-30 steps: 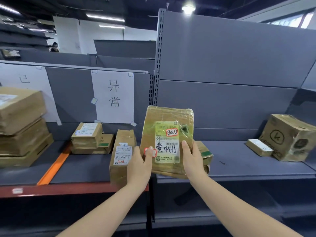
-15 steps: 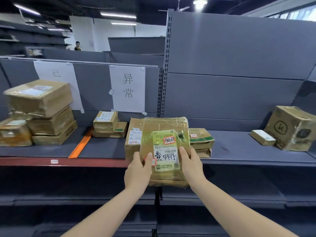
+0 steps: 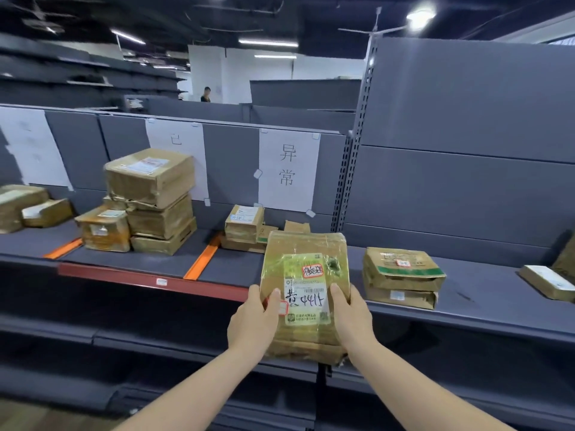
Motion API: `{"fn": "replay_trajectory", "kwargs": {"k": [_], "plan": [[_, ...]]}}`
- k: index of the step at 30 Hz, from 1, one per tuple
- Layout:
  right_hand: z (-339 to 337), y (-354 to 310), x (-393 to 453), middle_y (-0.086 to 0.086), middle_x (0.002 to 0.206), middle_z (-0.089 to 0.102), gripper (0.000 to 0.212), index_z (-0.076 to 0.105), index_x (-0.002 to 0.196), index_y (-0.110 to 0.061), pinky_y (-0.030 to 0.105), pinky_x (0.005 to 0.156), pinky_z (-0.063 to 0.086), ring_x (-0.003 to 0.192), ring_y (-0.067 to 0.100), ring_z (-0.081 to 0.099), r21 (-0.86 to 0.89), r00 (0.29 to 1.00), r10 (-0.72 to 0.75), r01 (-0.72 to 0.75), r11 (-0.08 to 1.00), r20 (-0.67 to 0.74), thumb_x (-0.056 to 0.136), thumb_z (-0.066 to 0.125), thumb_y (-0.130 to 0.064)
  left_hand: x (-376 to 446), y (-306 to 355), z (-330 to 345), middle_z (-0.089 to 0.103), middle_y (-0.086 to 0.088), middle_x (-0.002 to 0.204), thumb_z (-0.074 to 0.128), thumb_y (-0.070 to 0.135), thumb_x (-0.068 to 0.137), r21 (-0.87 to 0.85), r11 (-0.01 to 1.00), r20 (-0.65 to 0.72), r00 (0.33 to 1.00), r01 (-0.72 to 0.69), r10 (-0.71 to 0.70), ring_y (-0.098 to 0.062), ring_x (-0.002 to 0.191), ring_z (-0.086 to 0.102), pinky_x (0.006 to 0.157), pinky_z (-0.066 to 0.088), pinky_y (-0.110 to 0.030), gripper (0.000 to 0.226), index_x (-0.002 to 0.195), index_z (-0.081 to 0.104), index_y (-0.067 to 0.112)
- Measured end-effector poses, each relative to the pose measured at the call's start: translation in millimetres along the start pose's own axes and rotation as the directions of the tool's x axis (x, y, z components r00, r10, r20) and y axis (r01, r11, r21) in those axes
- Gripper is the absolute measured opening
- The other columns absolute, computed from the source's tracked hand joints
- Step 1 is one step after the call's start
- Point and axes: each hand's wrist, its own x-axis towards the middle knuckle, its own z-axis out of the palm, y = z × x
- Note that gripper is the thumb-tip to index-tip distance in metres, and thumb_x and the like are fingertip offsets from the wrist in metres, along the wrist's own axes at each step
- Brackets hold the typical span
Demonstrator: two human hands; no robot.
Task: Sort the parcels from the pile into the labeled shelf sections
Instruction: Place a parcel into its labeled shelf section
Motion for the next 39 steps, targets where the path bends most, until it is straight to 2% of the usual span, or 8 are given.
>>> {"fn": "replay_trajectory", "kwargs": {"k": [2,8,13,18,21,31,36,39], "plan": [[15.9,-5.6,-2.9,-0.002,0.143,0.049,0.052,0.041,0.146,-0.023,0.043,0.110,0.037,0.131,0.023,0.044,-0.005,1.000,0.013,-0.013,1.000,0.005,0.099,0.041,-0.047,6.1,-9.9,-13.3,0.063,0.007,0.085,0.031,0.053,0.099,0.014,1.000,0.000,1.000,-0.003,0.003,-0.017,0.077,0.060,0.063,0.047,-0.032,0.034,0.096,0.045,0.022],[80.6,-26.9,-14.6,0.001,0.152,0.039,0.056,0.032,0.151,-0.018,0.039,0.113,0.028,0.140,0.024,0.034,-0.003,0.999,0.012,-0.012,1.000,0.036,0.101,0.041,-0.043,32.0,-51.6,-65.1,0.063,0.007,0.082,0.030,0.052,0.099,0.071,0.997,-0.009,1.000,-0.013,0.013,-0.015,0.074,0.061,0.068,0.052,-0.036,0.033,0.099,0.045,0.022],[148.0,-44.3,-26.0,0.002,0.147,0.045,0.050,0.038,0.147,-0.018,0.035,0.108,0.031,0.135,0.024,0.039,0.010,0.997,0.006,-0.007,1.000,0.078,0.102,0.042,-0.038,56.1,-98.5,-115.0,0.062,0.009,0.084,0.029,0.052,0.099,0.087,0.996,-0.021,1.000,0.007,-0.005,-0.011,0.075,0.059,0.066,0.049,-0.033,0.033,0.105,0.046,0.025],[213.1,-61.7,-39.0,0.004,0.150,0.040,0.053,0.033,0.150,-0.014,0.036,0.109,0.029,0.138,0.025,0.035,0.015,0.994,0.024,-0.026,1.000,0.108,0.102,0.042,-0.038,80.6,-141.8,-165.3,0.063,0.007,0.085,0.029,0.052,0.100,0.121,0.992,-0.003,1.000,0.024,-0.023,-0.015,0.077,0.060,0.066,0.048,-0.034,0.031,0.104,0.045,0.025],[248.2,-68.2,-47.0,0.001,0.153,0.037,0.056,0.030,0.151,-0.017,0.037,0.112,0.028,0.141,0.025,0.033,0.010,0.993,0.037,-0.038,0.999,0.116,0.102,0.041,-0.041,90.7,-167.4,-188.5,0.063,0.006,0.082,0.028,0.051,0.100,0.141,0.990,0.004,0.999,0.033,-0.034,-0.016,0.075,0.061,0.060,0.043,-0.033,0.032,0.104,0.044,0.023],[341.0,-87.2,-61.4,0.002,0.145,0.046,0.046,0.039,0.146,-0.017,0.033,0.102,0.033,0.134,0.024,0.041,-0.056,0.979,0.022,-0.011,0.998,0.201,0.104,0.039,-0.035,111.3,-235.9,-247.4,0.063,0.005,0.084,0.029,0.050,0.100,0.126,0.983,-0.032,0.991,0.136,-0.133,-0.017,0.075,0.060,0.059,0.042,-0.033,0.031,0.099,0.043,0.023],[381.1,-91.9,-49.3,0.001,0.144,0.047,0.046,0.039,0.146,-0.019,0.035,0.104,0.033,0.134,0.025,0.040,-0.078,0.968,0.026,-0.006,0.997,0.248,0.104,0.038,-0.037,130.6,-259.1,-263.2,0.062,0.005,0.084,0.027,0.051,0.100,0.132,0.970,-0.064,0.978,0.205,-0.198,-0.017,0.075,0.060,0.061,0.044,-0.033,0.031,0.098,0.041,0.023],[400.9,-89.9,-35.4,-0.002,0.137,0.052,0.042,0.045,0.141,-0.023,0.035,0.096,0.036,0.120,0.022,0.048,-0.079,0.960,0.026,-0.004,0.997,0.280,0.103,0.039,-0.039,141.3,-268.2,-267.6,0.062,0.006,0.084,0.027,0.051,0.101,0.129,0.961,-0.087,0.968,0.244,-0.234,-0.016,0.074,0.059,0.059,0.043,-0.033,0.032,0.099,0.041,0.023]]}}
